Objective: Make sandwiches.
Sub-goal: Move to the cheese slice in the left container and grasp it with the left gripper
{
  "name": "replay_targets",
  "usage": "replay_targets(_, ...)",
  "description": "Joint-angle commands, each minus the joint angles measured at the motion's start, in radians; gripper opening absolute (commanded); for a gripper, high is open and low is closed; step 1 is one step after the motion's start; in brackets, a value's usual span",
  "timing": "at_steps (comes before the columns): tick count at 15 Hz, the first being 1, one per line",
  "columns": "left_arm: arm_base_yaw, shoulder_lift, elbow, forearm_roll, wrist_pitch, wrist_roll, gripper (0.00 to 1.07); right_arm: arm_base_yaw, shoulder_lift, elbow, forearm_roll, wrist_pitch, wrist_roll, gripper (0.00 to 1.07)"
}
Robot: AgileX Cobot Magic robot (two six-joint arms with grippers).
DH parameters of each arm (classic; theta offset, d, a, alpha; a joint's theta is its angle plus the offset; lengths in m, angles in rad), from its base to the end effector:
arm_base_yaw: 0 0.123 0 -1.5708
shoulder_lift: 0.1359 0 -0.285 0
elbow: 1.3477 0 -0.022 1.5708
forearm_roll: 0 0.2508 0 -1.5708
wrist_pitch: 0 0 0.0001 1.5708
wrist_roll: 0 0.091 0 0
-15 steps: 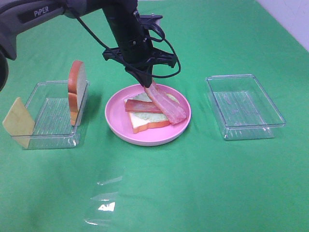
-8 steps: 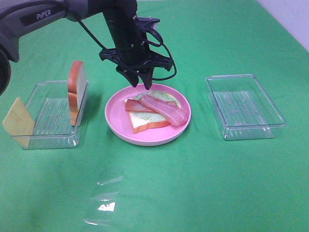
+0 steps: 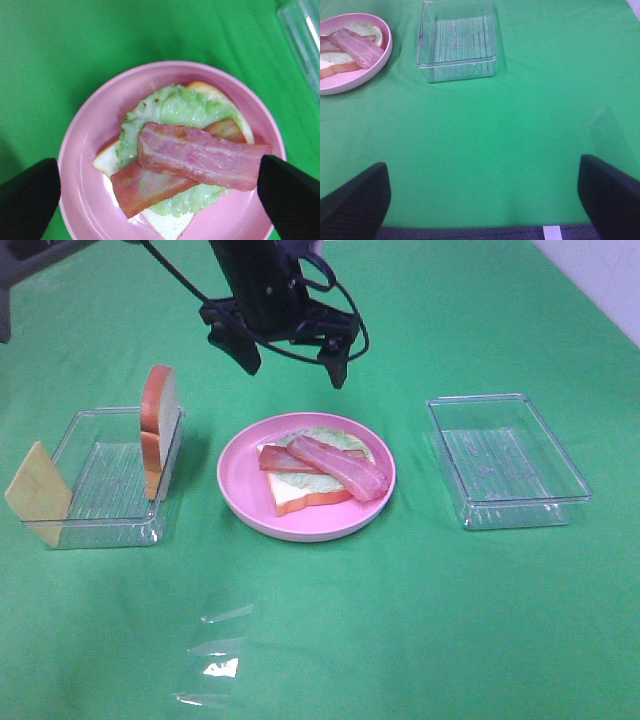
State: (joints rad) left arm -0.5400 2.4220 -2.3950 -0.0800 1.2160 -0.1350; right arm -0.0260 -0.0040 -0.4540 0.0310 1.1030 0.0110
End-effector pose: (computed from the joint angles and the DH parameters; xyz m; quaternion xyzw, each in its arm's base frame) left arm 0.4454 -0.2750 0.2341 0.1909 0.9590 -0.1055 0.1811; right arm -0.0023 0.0026 0.2611 0.0156 0.8742 0.0118 0.4852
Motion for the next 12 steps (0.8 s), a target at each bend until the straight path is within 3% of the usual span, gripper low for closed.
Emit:
replay_targets(1, 0.0, -0.072, -0.016, 0.016, 0.103, 0.002, 1.01, -0.001, -0.029, 0.002, -0.001, -0.004, -0.001, 0.98)
replay_targets(5, 0.0, -0.224, -0.011, 0.08, 0.104, 0.001, 1.01, -0.001, -0.028, 0.002, -0.001, -0.004, -0.001, 0.98)
replay_targets(7, 0.0, -0.29, 0.045, 0.118, 0.104, -0.008, 1.01, -0.001, -0.028, 0.002, -0.001, -0.004, -0.001, 0.98)
replay_targets(12, 0.116, -0.493, 0.411, 0.132, 0.104, -0.028, 1.0, -0.001, -0.028, 0.002, 0.0, -0.004, -0.001, 0.98)
